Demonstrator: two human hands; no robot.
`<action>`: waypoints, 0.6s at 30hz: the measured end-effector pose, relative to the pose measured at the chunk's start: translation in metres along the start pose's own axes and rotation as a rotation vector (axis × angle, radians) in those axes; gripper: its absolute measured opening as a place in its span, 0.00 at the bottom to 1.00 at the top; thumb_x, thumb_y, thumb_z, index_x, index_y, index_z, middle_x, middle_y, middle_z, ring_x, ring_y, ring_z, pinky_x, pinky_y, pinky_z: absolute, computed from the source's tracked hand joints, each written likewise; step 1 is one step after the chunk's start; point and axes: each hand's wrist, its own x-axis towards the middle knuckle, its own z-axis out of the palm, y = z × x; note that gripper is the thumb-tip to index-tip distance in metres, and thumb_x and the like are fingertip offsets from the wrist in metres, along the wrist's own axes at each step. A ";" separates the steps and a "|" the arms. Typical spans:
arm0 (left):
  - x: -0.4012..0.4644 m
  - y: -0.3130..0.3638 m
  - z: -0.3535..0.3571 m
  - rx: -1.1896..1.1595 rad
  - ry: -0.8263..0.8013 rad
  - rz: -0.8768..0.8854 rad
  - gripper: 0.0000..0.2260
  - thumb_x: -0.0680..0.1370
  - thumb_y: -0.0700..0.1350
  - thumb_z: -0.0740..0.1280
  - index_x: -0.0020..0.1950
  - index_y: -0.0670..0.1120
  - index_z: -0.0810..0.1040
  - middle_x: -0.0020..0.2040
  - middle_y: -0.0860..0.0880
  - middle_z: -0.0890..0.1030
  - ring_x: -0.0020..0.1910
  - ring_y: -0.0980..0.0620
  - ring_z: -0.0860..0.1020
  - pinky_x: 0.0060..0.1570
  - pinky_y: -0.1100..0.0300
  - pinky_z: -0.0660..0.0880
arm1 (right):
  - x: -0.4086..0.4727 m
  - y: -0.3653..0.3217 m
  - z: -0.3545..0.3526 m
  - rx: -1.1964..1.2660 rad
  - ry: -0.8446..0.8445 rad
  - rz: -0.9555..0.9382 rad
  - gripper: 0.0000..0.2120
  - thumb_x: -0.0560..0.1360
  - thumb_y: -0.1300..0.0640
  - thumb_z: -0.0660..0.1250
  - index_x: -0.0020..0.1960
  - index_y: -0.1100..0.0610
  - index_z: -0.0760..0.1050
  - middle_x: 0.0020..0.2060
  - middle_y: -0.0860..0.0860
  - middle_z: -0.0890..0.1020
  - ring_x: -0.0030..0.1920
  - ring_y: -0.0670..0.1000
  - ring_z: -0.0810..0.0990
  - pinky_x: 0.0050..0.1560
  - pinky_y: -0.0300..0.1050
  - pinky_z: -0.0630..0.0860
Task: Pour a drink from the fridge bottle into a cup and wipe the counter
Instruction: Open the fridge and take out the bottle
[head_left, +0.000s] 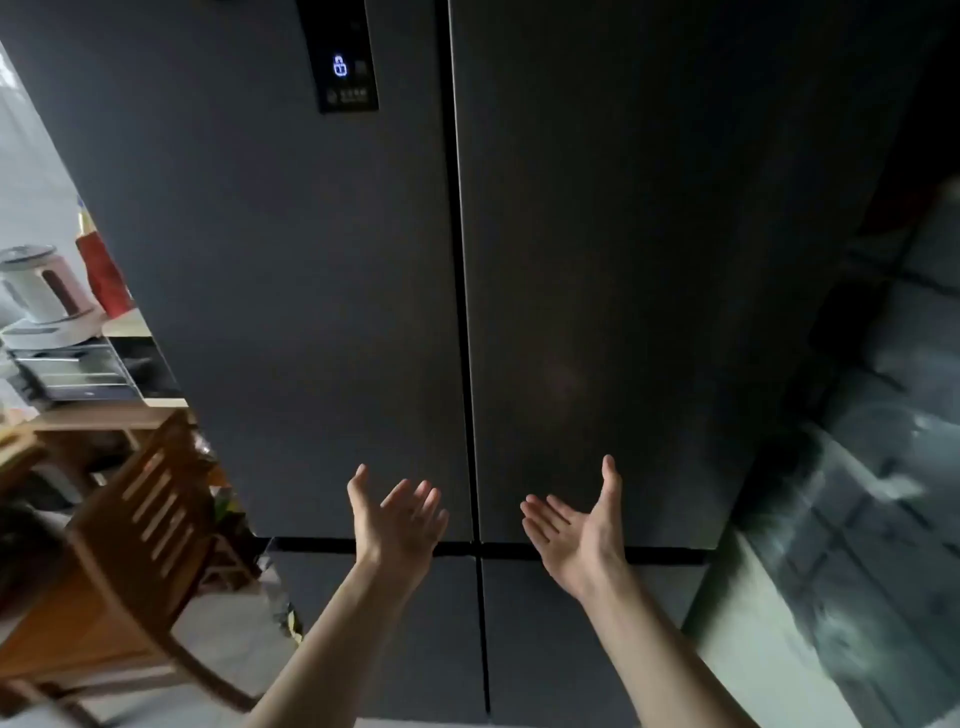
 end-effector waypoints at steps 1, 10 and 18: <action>0.005 -0.009 -0.004 -0.013 0.025 -0.015 0.37 0.74 0.68 0.63 0.71 0.42 0.72 0.61 0.42 0.79 0.58 0.44 0.80 0.62 0.47 0.71 | 0.005 0.003 -0.003 0.009 0.014 0.015 0.54 0.66 0.25 0.69 0.74 0.66 0.66 0.61 0.64 0.79 0.62 0.60 0.80 0.70 0.54 0.72; 0.069 -0.082 -0.025 -0.172 0.189 -0.089 0.48 0.74 0.71 0.63 0.81 0.41 0.55 0.78 0.39 0.64 0.75 0.43 0.68 0.73 0.46 0.64 | 0.069 0.050 -0.028 0.110 0.105 0.139 0.64 0.61 0.25 0.71 0.81 0.65 0.54 0.74 0.63 0.69 0.74 0.59 0.70 0.76 0.54 0.65; 0.122 -0.095 -0.022 -0.180 0.306 -0.069 0.49 0.71 0.72 0.66 0.81 0.42 0.56 0.78 0.43 0.65 0.76 0.48 0.65 0.73 0.51 0.64 | 0.129 0.074 -0.047 0.206 0.052 0.063 0.67 0.53 0.27 0.79 0.81 0.56 0.57 0.75 0.57 0.67 0.72 0.57 0.72 0.75 0.53 0.67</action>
